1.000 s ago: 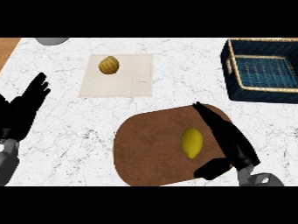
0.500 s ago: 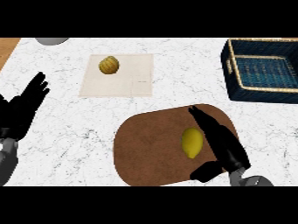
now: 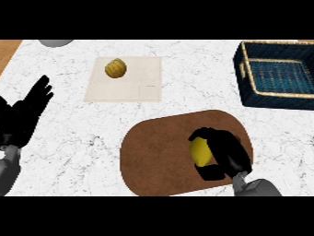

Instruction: Pick the lemon from the cutting board and place it in the basket

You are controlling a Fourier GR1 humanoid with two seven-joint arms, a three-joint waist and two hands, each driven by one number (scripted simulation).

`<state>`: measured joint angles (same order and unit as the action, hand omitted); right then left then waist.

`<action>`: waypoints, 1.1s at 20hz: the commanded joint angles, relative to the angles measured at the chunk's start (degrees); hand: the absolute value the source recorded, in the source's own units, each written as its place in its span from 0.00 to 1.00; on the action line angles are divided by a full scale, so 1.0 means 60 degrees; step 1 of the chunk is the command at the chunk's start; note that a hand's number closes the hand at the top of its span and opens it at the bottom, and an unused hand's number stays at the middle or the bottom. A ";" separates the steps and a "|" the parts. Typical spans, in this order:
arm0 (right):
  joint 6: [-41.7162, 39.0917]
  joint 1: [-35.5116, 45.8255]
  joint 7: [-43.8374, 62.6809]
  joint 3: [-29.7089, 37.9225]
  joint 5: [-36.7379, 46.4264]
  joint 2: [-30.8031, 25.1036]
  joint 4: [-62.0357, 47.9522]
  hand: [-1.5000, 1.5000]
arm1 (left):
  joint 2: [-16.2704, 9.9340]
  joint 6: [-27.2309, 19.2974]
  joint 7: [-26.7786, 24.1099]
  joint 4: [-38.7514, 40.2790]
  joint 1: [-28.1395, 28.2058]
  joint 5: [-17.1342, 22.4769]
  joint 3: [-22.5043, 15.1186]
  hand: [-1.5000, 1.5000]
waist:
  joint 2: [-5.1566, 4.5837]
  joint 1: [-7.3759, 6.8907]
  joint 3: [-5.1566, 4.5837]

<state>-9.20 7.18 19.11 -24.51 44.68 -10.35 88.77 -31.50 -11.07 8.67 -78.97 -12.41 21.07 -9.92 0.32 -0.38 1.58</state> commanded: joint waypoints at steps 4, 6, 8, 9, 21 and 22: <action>0.0424 0.0252 -0.0406 -0.0364 0.0593 0.0452 -0.1010 1.00 | 0.0279 0.0305 -0.0137 0.0702 -0.0349 0.0121 0.0412 0.50 | -0.0077 0.0082 -0.0263; 0.0471 0.0021 -0.0582 -0.0201 0.0546 0.0244 -0.0946 1.00 | 0.0373 0.0219 -0.0658 0.0123 0.0689 -0.0100 0.0151 0.50 | -0.0053 0.0014 -0.0262; 0.0385 0.0631 -0.0221 -0.0373 0.0813 0.0735 -0.1409 1.00 | 0.0061 0.0533 -0.0417 -0.0036 0.0534 0.0205 0.0409 0.50 | -0.0058 -0.0054 -0.0262; 0.0276 0.0133 -0.0902 -0.0033 0.0477 -0.0032 -0.0877 1.00 | 0.0330 -0.0039 0.0218 -0.0058 -0.0072 -0.0005 0.0319 0.50 | -0.0052 0.0077 -0.0258; -0.0286 -0.3473 -0.0378 -0.2864 0.0287 -0.0355 0.4599 1.00 | 0.0347 -0.0188 0.0073 0.0057 0.0073 -0.0140 0.0241 0.50 | -0.0035 0.0298 -0.0260; -0.0332 -0.3795 -0.0319 -0.2961 -0.0033 -0.0277 0.5191 1.00 | 0.0099 0.0120 -0.0086 0.0208 0.0230 0.0125 0.0488 0.50 | -0.0030 0.0309 -0.0265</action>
<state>-11.85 -10.32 17.71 -41.05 48.96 -12.95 111.57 -31.77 -10.58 8.77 -79.67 -10.50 21.54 -8.38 0.51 1.04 1.63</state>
